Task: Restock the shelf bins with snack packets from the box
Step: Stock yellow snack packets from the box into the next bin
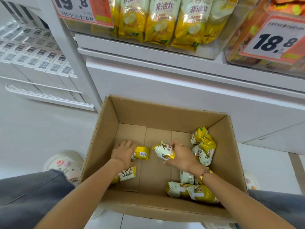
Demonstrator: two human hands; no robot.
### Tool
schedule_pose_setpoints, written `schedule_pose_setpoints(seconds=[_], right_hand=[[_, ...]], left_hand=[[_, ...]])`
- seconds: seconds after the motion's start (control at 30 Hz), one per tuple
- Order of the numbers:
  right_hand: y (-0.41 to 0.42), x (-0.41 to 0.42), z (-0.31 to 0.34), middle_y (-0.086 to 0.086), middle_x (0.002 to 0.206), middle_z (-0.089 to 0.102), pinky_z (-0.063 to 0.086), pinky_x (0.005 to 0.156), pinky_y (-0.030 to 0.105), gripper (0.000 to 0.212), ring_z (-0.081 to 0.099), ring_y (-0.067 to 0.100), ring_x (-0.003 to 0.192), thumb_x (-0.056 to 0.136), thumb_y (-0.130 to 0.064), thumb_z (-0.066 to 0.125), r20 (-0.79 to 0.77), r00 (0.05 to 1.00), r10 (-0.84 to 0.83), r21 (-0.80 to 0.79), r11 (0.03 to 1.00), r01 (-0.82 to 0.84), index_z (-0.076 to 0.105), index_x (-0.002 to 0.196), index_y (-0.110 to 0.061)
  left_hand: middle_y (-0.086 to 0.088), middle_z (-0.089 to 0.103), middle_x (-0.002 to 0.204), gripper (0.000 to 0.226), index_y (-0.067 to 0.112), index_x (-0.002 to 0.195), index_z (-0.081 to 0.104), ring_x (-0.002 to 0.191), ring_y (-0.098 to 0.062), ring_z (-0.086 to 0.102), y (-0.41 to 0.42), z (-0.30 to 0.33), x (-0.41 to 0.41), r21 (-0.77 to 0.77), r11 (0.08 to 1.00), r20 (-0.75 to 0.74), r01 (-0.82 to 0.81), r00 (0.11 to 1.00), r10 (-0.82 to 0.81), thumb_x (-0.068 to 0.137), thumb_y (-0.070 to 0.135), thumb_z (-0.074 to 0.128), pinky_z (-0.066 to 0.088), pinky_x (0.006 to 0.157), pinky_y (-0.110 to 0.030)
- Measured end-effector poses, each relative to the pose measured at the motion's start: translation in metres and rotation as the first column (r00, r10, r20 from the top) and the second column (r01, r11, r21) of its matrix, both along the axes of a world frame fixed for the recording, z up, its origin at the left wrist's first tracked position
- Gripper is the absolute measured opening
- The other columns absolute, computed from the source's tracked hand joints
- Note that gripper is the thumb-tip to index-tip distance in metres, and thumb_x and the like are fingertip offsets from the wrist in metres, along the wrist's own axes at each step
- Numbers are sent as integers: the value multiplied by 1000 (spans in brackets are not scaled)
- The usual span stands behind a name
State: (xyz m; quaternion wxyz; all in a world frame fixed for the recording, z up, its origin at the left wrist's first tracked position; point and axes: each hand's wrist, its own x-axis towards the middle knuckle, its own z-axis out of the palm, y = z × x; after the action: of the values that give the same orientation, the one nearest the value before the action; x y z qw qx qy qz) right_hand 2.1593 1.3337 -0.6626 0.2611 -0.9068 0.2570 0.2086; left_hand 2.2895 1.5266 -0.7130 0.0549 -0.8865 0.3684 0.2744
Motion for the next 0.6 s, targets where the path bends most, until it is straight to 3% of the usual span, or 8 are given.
schedule_pose_setpoints(seconds=[0.13,0.23,0.3,0.37,0.4,0.47,0.6], right_hand=[[-10,3,0,0,114,57,43,78,30,74,57,21,101,71,-36,81,29,999,-14,94,996,11,34,127,-22],[-17,4,5,3,124,55,46,89,34,90,57,22,108,71,-34,81,47,997,61,80,995,-65,26,142,-25],[-21,5,9,1,127,54,45,94,34,89,54,21,114,72,-34,80,69,997,29,94,995,-36,29,145,-24],[-25,5,13,-3,120,58,46,93,33,81,57,18,111,71,-36,81,114,992,-62,173,984,42,41,139,-22],[-26,6,15,-5,116,60,47,93,33,77,58,17,109,70,-37,82,130,984,-120,226,970,88,44,136,-22],[-27,5,23,-8,109,61,49,91,31,71,59,14,103,70,-38,82,133,973,-186,297,944,140,46,129,-22],[-27,5,44,-8,97,60,51,81,31,62,61,14,92,68,-39,84,162,960,-228,326,931,166,42,110,-21]], left_hand=[[1,37,146,75,22,144,30,135,-18,32,-12,-15,-9,67,998,69,4,998,-8,83,33,71,28,107,-30],[-1,38,145,66,18,141,34,134,-19,33,-16,-14,-13,52,998,97,26,995,-31,86,33,69,31,106,-30],[0,42,140,60,19,139,37,131,-19,36,-17,-4,-10,-20,1000,15,-21,1000,22,90,42,62,35,102,-31],[-1,56,119,46,20,125,48,114,-18,50,-19,13,-5,-153,952,-224,-265,948,228,90,48,59,44,89,-28],[-1,61,108,37,20,115,52,101,-15,55,-21,24,-2,-197,884,-414,-424,853,317,91,48,58,45,83,-27],[-2,65,110,30,21,108,57,95,-10,59,-28,47,5,-177,722,-723,-669,586,366,93,47,55,46,87,-25],[-1,68,114,43,19,109,63,103,-17,63,-31,98,16,-13,526,-965,-851,148,214,77,46,56,45,99,-34]])
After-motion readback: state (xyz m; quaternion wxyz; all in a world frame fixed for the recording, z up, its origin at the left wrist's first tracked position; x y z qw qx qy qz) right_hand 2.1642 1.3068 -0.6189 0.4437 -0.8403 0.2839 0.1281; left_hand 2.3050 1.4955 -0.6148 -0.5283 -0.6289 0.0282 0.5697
